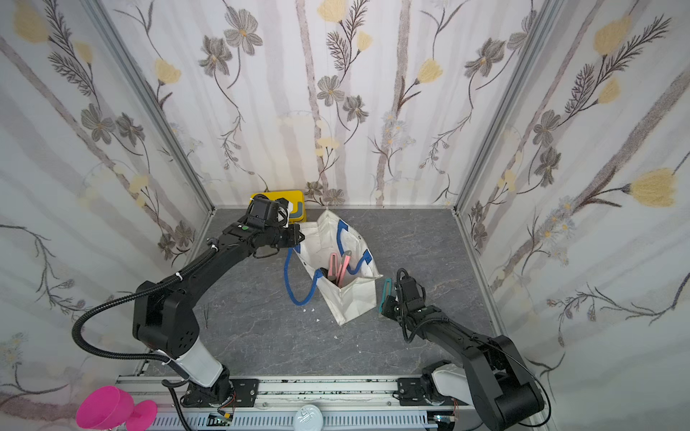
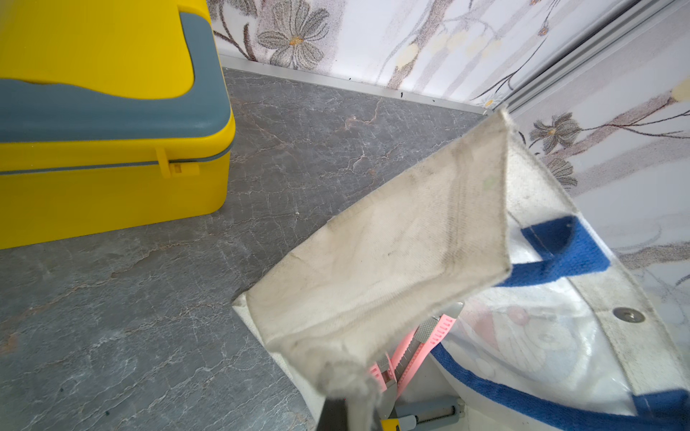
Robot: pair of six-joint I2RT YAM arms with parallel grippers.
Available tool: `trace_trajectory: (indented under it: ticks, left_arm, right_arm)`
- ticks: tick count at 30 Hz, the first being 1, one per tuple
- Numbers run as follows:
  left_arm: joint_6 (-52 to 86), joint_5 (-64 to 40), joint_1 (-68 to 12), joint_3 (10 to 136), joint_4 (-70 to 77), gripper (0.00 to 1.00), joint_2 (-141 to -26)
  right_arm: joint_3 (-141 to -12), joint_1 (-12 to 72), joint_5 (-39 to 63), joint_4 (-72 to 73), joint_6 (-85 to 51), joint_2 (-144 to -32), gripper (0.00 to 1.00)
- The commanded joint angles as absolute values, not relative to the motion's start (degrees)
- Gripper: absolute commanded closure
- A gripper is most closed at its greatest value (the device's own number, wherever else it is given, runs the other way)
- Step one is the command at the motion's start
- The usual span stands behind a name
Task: Place the art knife into the pouch
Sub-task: Pick up the utility knife at the center of the board.
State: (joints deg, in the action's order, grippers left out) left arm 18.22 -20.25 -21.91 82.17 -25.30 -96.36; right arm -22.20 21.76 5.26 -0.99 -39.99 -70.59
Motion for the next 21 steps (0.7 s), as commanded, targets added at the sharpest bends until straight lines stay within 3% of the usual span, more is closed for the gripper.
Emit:
trace_trajectory:
  ticks: [1,12,21]
  left_arm:
    - [18.11,-20.46,-21.86,82.44,-25.85,1.0,-95.98]
    - [18.02,-20.31,-21.87,82.44,-25.84,1.0,-96.14]
    - [18.1,-20.67,-21.88,82.49,-25.84,1.0,-95.99]
  right_arm:
    - [-22.36,22.31,3.14,-4.9,-39.95,-72.35,0.66]
    - [-25.96,26.48,-3.63,-10.17,-40.2,-75.56,0.64]
    - [-25.74,27.61,-2.97,-8.55,-41.93,-76.2,0.65]
